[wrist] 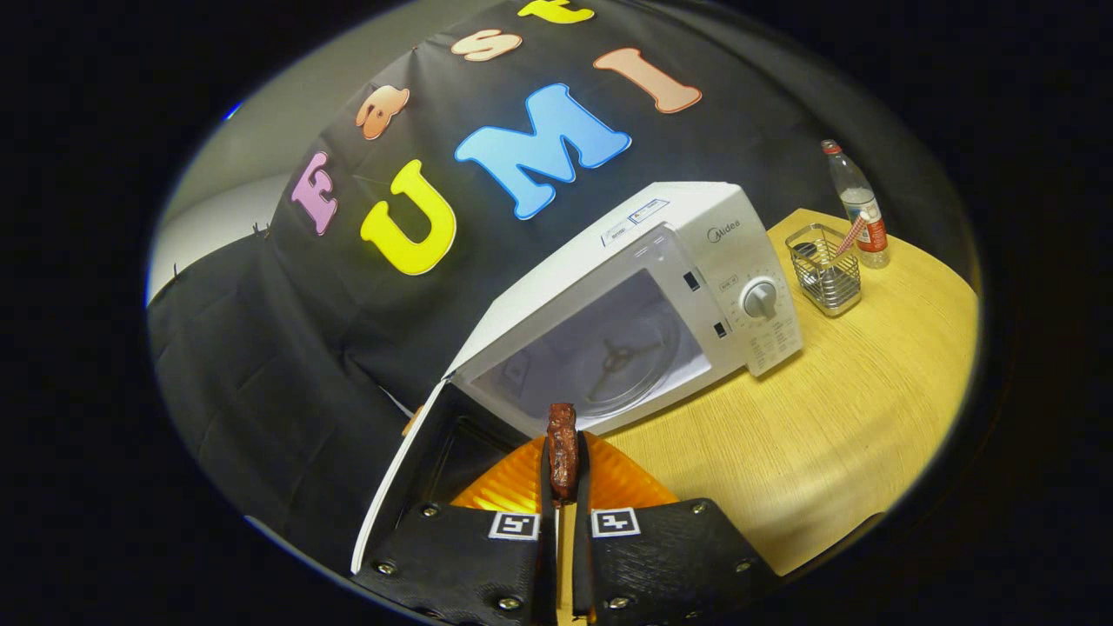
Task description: Open the microwave, put the food inside, and close the microwave door.
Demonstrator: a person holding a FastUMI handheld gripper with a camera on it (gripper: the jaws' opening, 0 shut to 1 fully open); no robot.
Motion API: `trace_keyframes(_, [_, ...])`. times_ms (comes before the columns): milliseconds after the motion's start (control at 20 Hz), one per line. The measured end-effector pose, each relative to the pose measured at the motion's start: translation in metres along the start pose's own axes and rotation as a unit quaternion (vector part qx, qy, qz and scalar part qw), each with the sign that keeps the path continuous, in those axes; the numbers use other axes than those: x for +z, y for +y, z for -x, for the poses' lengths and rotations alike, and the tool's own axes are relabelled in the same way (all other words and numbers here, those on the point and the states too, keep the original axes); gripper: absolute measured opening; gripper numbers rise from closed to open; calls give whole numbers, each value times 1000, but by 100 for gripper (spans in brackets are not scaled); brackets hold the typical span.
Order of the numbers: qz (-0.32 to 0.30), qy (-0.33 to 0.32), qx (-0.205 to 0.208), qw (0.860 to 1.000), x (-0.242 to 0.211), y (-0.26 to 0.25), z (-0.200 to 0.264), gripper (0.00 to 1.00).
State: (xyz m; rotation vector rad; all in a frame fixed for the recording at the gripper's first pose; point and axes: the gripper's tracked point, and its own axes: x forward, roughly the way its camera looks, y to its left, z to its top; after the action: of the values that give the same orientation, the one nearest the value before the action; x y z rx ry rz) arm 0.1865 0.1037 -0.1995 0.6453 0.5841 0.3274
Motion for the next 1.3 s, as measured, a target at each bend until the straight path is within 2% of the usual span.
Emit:
trace_keyframes(250, [-19, -18, 6, 1000, 3, -4, -42, 7])
trace_keyframes(1000, [-7, -101, -5, 995, 17, -20, -146, 7])
trace_keyframes(1300, [-12, -79, -22, 997, 1, -35, -188, 7])
